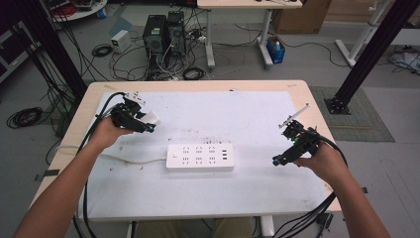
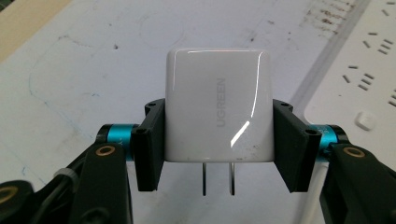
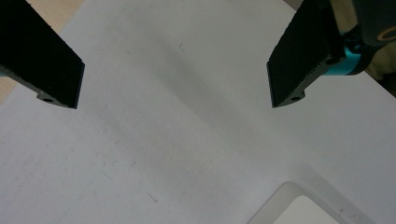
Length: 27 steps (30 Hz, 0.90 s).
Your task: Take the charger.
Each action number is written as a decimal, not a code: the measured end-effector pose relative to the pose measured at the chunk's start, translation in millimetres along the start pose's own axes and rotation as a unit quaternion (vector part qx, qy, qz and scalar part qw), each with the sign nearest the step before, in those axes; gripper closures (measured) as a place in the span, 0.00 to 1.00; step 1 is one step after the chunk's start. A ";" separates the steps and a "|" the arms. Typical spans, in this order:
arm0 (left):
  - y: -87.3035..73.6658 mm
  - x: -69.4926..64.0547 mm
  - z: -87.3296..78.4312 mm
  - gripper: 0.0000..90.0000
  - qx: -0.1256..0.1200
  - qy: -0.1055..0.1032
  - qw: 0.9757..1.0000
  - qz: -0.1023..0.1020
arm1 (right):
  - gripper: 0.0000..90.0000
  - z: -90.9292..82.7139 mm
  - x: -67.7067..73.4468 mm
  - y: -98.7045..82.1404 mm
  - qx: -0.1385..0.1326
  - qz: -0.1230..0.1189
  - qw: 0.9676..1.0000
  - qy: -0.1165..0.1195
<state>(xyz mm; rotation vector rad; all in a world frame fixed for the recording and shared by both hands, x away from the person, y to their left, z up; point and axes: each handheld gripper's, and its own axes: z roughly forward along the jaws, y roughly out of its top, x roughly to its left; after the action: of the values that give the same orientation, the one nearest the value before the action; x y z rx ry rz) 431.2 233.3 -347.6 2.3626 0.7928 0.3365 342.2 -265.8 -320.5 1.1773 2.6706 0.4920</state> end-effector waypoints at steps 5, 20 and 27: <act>0.4 -17.1 -18.5 0.47 -0.006 -0.010 1.000 0.012 | 0.04 -0.9 3.5 -0.5 -0.002 0.001 1.000 0.003; -1.7 -75.6 -60.5 0.47 -0.014 -0.035 0.998 0.047 | 0.04 -8.5 23.2 4.3 -0.025 -0.013 1.000 0.005; 1.0 -90.9 -56.4 0.47 -0.009 -0.045 0.997 0.061 | 0.04 -7.0 29.2 5.5 -0.027 -0.020 0.999 0.006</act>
<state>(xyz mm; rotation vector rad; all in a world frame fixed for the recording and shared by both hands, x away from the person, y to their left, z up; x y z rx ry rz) 336.8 203.6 -307.0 2.3973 0.6031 0.2835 324.4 -242.3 -312.9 1.1085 2.6659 0.5632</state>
